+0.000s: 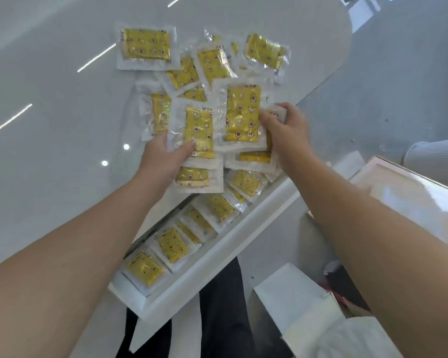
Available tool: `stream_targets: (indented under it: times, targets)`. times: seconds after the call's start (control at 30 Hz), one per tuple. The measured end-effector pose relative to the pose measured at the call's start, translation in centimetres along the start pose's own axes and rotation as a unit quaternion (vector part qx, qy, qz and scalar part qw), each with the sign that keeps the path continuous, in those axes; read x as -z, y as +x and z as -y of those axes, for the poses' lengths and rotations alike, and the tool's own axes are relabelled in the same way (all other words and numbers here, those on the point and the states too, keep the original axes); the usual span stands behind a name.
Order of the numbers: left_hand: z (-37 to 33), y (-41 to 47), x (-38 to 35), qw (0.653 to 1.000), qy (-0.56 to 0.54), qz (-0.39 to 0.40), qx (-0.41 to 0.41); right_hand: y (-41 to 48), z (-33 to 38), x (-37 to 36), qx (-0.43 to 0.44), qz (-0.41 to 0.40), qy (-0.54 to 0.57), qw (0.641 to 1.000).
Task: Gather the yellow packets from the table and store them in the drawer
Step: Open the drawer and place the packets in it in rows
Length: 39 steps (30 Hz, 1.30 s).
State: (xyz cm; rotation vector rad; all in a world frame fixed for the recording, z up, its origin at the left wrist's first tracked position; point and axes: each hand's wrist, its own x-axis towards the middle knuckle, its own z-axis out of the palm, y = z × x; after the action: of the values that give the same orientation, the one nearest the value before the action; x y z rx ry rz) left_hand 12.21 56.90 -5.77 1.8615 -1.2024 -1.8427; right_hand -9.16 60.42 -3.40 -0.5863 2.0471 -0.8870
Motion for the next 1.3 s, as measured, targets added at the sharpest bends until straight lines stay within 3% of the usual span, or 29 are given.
stream_targets:
  times: [0.2,0.3,0.37,0.53,0.73,0.83,0.9,1.1,1.3]
  targets:
    - [8.5,-4.7,0.3,0.989,0.085,0.088,0.088,-5.8,-7.8,-0.9,-0.162,0.169,0.007,0.972]
    - [14.4,-6.6,0.2,0.979,0.115,0.094,0.137,-7.3,-11.3,-2.2,-0.18,0.272,-0.094,0.941]
    - [17.7,-7.1,0.1,0.98,0.103,0.065,0.159,-7.1,-13.3,-3.2,-0.167,0.294,-0.161,0.927]
    - [24.1,-6.6,0.4,0.971,0.054,-0.067,0.222,-6.3,-16.0,-5.7,-0.151,0.278,-0.199,0.928]
    - [24.8,-4.3,-2.6,0.971,-0.027,-0.094,0.217,-4.9,-15.9,-6.0,-0.14,0.257,-0.157,0.943]
    - [24.5,-3.4,-4.1,0.968,0.009,-0.053,0.247,-4.8,-16.0,-5.6,-0.137,0.258,-0.16,0.943]
    - [24.1,-3.4,-4.2,0.95,0.029,-0.015,0.309,-4.7,-16.3,-5.2,-0.147,0.246,-0.157,0.945]
    - [23.3,-6.0,-0.6,0.914,0.044,0.082,0.394,-5.5,-16.0,-4.9,-0.184,0.215,-0.135,0.95]
    - [22.8,-6.3,0.0,0.92,0.029,0.161,0.357,-6.4,-15.9,-6.0,-0.178,0.221,-0.151,0.947]
